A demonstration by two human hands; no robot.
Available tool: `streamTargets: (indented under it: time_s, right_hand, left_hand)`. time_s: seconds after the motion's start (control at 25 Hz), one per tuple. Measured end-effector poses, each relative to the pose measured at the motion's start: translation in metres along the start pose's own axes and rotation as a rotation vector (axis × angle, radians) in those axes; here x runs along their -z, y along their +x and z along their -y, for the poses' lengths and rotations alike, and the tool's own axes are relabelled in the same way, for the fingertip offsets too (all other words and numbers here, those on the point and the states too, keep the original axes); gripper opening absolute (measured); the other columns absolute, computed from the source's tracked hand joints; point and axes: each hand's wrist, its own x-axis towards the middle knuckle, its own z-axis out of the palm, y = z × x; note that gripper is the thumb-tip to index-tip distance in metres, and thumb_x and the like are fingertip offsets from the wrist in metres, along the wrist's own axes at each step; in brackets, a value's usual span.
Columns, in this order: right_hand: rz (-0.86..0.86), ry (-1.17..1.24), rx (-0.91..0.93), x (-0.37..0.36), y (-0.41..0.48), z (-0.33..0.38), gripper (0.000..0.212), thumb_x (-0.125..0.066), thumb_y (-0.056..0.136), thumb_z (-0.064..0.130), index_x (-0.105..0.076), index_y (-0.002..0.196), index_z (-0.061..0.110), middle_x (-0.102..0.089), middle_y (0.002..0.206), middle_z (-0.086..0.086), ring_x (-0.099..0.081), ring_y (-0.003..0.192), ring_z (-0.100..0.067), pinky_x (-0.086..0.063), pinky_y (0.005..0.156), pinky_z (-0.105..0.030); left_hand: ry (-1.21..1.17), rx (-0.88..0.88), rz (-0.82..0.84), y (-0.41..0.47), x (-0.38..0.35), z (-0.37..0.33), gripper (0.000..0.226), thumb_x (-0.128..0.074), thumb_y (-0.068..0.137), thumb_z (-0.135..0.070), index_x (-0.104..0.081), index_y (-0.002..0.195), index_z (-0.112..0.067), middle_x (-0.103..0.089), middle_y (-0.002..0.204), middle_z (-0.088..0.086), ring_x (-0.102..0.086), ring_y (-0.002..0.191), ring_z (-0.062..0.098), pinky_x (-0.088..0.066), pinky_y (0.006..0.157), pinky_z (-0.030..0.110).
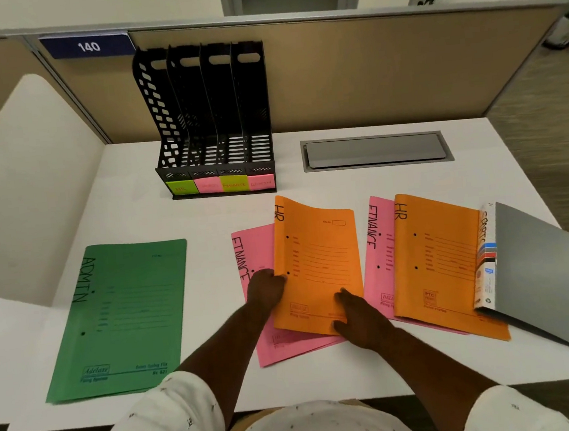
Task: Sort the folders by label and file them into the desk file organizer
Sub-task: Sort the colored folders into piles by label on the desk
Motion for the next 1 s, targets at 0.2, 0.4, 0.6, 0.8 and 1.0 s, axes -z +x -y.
streamTargets:
  time_s: [0.2, 0.4, 0.6, 0.8, 1.0]
  right_hand:
    - [-0.217, 0.106, -0.004, 0.012, -0.006, 0.012, 0.074, -0.053, 0.099, 0.046, -0.021, 0.157, 0.012, -0.030, 0.160, -0.011, -0.038, 0.143, -0.029, -0.034, 0.114, -0.038]
    - [-0.480, 0.210, -0.132, 0.041, -0.007, 0.007, 0.072, -0.050, 0.100, 0.047, -0.021, 0.157, 0.012, -0.028, 0.161, -0.010, -0.033, 0.146, -0.028, -0.033, 0.117, -0.040]
    - [-0.602, 0.251, -0.298, 0.065, -0.015, -0.036, 0.073, -0.044, 0.101, 0.049, -0.015, 0.157, 0.013, -0.021, 0.163, -0.013, -0.033, 0.145, -0.033, -0.035, 0.113, -0.045]
    - [-0.493, 0.237, -0.345, 0.071, -0.031, -0.110, 0.072, -0.039, 0.102, 0.053, -0.014, 0.158, 0.015, -0.010, 0.167, -0.008, -0.021, 0.150, -0.030, -0.028, 0.118, -0.045]
    - [-0.303, 0.164, -0.342, 0.080, -0.031, -0.183, 0.069, -0.039, 0.102, 0.052, -0.021, 0.157, 0.014, -0.015, 0.166, -0.008, -0.019, 0.151, -0.029, -0.025, 0.120, -0.044]
  left_hand:
    - [-0.018, -0.169, 0.007, 0.002, 0.014, -0.031, 0.021, -0.050, 0.099, -0.015, -0.065, 0.111, -0.009, -0.069, 0.107, 0.008, -0.065, 0.096, 0.028, -0.049, 0.077, 0.033]
    - [-0.073, -0.244, 0.122, 0.006, 0.013, -0.057, 0.023, -0.049, 0.102, -0.019, -0.066, 0.114, -0.010, -0.071, 0.109, 0.008, -0.067, 0.098, 0.030, -0.052, 0.081, 0.036]
    - [-0.187, -0.175, 0.226, -0.002, -0.039, -0.065, 0.019, -0.049, 0.103, -0.019, -0.067, 0.109, -0.019, -0.073, 0.112, 0.006, -0.070, 0.097, 0.028, -0.055, 0.090, 0.046]
    - [-0.144, -0.113, 0.254, -0.005, -0.108, -0.077, 0.022, -0.046, 0.104, -0.021, -0.063, 0.116, -0.014, -0.071, 0.115, 0.009, -0.069, 0.101, 0.030, -0.055, 0.094, 0.050]
    - [-0.071, -0.030, 0.228, -0.011, -0.180, -0.092, 0.021, -0.045, 0.104, -0.022, -0.060, 0.117, -0.016, -0.070, 0.114, 0.008, -0.068, 0.103, 0.032, -0.053, 0.097, 0.055]
